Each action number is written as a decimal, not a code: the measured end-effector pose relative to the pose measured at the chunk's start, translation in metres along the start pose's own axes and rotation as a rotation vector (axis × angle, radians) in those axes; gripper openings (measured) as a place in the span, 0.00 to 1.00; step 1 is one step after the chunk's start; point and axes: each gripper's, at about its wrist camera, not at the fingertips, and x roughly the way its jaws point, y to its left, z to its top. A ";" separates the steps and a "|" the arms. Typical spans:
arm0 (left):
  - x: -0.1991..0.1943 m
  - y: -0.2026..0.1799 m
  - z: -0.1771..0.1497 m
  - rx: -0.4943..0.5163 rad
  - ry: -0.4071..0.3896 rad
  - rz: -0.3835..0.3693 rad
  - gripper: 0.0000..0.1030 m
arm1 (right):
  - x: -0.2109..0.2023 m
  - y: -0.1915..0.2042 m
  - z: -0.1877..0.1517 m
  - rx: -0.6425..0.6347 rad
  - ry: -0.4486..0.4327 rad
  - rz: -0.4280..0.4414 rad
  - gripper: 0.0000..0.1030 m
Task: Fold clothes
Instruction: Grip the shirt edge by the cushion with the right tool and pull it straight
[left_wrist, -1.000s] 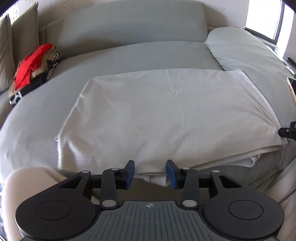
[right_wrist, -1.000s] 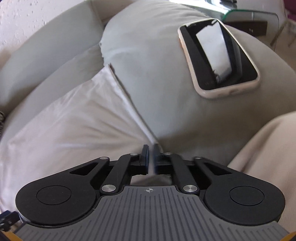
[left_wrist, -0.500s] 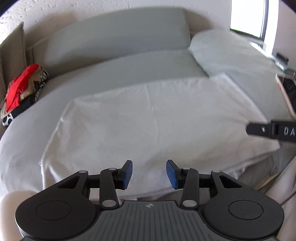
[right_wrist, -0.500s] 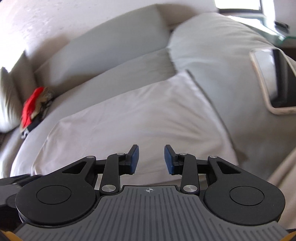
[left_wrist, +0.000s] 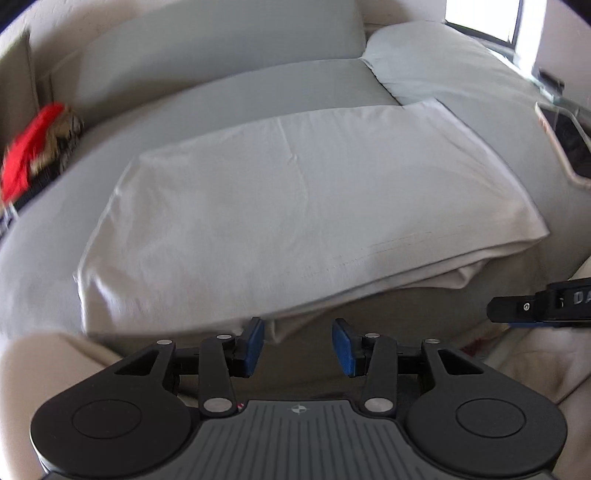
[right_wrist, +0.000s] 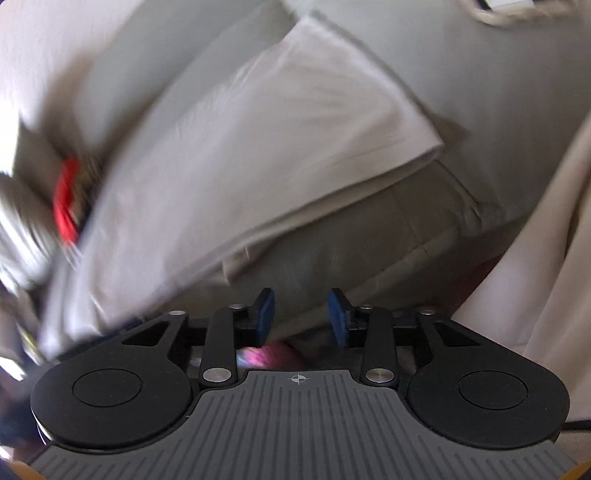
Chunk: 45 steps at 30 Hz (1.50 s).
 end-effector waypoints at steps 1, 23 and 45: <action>-0.001 0.001 -0.001 -0.003 0.010 -0.007 0.40 | -0.005 -0.004 0.002 0.032 -0.034 0.023 0.51; 0.016 0.012 0.023 -0.072 -0.023 0.076 0.46 | 0.011 -0.049 0.006 0.410 -0.062 0.295 0.52; 0.019 0.017 0.023 -0.078 -0.013 0.056 0.50 | 0.033 -0.068 0.031 0.537 -0.244 0.443 0.44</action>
